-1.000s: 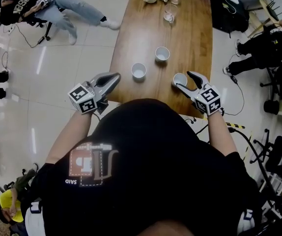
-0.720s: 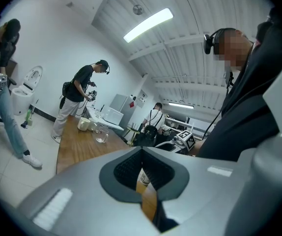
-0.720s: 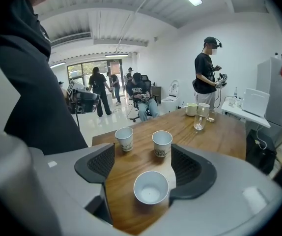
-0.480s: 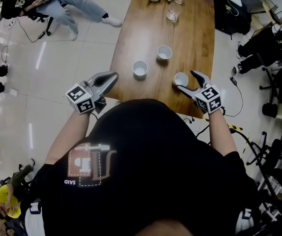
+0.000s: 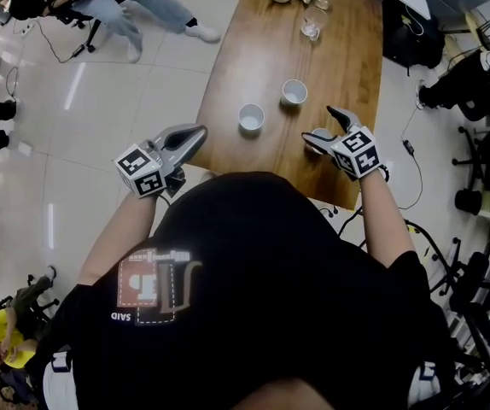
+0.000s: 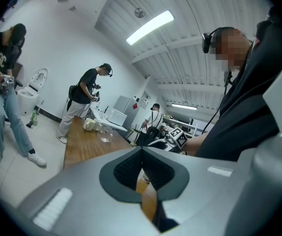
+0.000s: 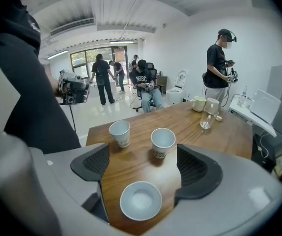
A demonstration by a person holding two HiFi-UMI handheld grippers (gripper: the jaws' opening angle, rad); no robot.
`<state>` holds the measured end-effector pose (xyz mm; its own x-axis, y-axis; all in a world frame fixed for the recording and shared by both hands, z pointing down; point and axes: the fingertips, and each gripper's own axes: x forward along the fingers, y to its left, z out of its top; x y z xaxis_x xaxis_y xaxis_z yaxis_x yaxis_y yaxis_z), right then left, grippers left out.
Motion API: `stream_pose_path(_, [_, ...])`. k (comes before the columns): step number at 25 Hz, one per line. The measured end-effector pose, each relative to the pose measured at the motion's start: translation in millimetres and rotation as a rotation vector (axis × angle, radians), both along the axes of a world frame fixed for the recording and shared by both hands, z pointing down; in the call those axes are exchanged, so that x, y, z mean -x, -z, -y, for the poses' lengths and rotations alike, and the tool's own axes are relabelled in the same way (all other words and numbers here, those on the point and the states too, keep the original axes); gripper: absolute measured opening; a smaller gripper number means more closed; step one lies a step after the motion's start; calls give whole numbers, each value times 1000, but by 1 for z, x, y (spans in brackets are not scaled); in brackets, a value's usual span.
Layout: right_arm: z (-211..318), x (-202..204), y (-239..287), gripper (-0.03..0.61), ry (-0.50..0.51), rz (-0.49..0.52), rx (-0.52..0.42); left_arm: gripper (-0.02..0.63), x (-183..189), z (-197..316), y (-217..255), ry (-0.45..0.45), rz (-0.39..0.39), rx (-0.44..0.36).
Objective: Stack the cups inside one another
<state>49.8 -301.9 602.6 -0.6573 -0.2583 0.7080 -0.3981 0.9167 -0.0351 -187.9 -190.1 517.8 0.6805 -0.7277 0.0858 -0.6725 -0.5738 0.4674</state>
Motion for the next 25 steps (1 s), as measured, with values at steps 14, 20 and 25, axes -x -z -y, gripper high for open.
stream_pose_path(14, [93, 62, -75, 477, -137, -123, 150, 2, 54, -45, -11, 130, 12, 70])
stream_pose_path(20, [92, 71, -99, 476, -131, -202, 162, 2, 75, -61, -19, 171, 14, 91])
stream_pose_path(25, [95, 68, -102, 452, -143, -222, 163, 2, 76, -59, -16, 175, 8, 94])
